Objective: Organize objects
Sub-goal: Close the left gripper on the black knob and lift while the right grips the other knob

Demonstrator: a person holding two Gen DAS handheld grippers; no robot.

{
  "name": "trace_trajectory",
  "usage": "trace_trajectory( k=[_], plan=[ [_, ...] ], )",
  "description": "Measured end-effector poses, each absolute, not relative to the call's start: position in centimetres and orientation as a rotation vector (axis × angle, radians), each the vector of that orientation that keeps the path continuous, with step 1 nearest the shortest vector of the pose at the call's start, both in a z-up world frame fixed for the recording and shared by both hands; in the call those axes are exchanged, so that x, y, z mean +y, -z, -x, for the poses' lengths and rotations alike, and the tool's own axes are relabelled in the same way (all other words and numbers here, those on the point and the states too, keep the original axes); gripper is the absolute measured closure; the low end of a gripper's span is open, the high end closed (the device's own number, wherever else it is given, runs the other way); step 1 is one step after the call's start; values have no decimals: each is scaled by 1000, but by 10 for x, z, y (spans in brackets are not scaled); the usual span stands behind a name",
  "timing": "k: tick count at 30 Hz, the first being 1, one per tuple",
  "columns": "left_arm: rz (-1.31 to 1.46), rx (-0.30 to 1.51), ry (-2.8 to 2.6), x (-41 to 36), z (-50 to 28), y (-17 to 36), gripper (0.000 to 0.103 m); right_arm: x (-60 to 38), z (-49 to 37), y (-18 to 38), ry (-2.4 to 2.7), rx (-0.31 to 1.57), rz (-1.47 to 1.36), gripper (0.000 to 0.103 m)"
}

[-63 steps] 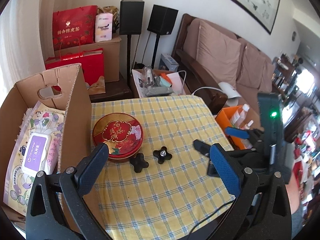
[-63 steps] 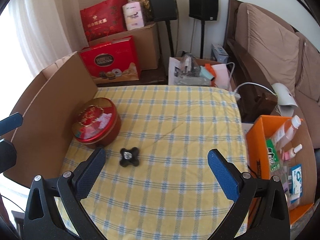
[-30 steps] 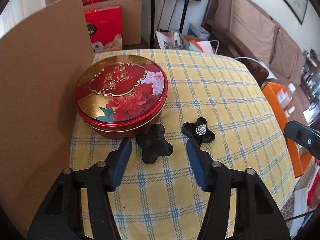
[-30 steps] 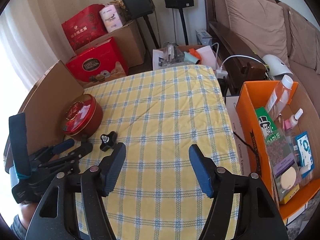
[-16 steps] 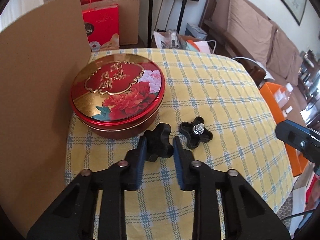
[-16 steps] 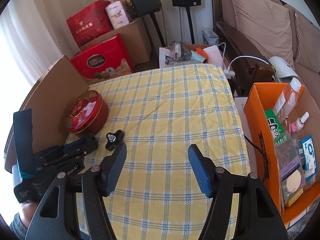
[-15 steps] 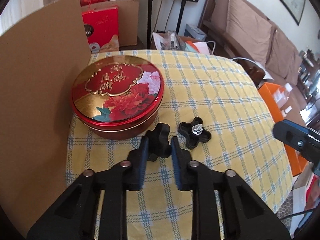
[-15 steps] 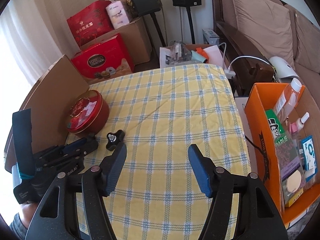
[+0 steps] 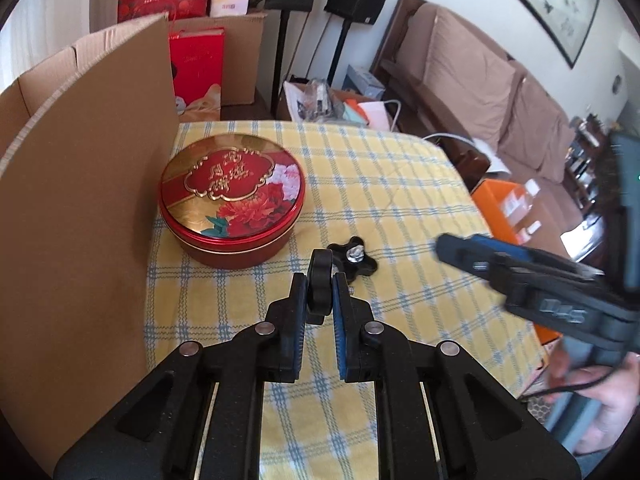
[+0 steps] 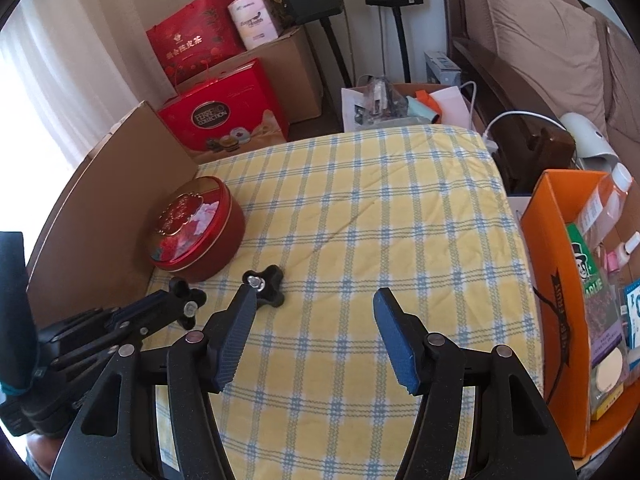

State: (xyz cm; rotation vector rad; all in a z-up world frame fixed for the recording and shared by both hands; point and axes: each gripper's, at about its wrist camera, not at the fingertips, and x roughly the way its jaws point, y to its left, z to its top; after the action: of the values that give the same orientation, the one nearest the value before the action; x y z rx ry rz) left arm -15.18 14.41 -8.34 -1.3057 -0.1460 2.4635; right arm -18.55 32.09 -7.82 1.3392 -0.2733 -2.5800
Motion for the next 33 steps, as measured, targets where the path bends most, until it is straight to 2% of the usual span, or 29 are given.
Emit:
trace_trajectory(
  k=[3,6,18,26,27,30,33],
  plan=[
    [1279,-163,-2456,141,147,72,91,313,192,82,2572,-264,-1348,43],
    [1253,-167,-2459,139,142,60,91,306,199,87,2544,-269,-1369,57],
    [1161,-216,-2477,123,130,17,91,268,221,111,2547,-116,-1410,57],
    [1138,-232,-2477,115,130,9,91,248,225,127,2562,-16,-1440,57],
    [1138,-235,-2476,113,130,8,91,246,226,128,2563,-1,-1443,58],
    [1132,-244,-2474,107,128,5,91,240,224,130,2572,50,-1434,67],
    [1120,-251,-2474,101,126,1,91,240,222,130,2576,52,-1434,68]
  ],
)
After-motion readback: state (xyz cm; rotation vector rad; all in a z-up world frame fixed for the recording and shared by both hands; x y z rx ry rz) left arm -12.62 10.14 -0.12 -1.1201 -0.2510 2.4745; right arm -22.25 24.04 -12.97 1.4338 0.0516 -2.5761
